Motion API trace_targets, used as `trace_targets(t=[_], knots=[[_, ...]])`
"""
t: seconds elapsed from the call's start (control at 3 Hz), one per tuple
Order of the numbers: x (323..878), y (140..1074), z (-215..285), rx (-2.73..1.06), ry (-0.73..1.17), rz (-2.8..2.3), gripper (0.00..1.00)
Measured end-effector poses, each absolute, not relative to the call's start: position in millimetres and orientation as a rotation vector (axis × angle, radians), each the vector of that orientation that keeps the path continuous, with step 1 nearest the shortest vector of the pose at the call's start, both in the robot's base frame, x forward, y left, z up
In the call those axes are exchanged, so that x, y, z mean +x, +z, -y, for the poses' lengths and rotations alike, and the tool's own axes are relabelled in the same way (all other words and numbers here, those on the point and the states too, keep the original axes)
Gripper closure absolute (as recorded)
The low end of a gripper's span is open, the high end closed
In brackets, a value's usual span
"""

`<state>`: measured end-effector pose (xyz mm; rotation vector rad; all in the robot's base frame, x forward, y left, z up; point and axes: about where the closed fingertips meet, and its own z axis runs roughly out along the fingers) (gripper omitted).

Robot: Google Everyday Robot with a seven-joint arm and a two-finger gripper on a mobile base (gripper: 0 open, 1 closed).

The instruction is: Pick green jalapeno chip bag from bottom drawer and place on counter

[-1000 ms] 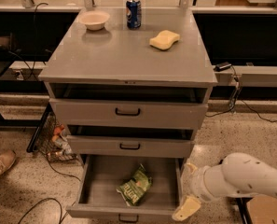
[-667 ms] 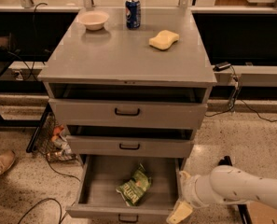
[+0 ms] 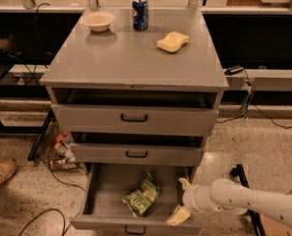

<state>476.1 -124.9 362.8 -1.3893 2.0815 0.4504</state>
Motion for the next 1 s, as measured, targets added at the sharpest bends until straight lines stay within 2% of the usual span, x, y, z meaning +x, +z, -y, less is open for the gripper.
trace_targets(t=[1.0], knots=[[509.4, 327.6, 124.8, -1.355, 0.434, -2.076, 0.0]])
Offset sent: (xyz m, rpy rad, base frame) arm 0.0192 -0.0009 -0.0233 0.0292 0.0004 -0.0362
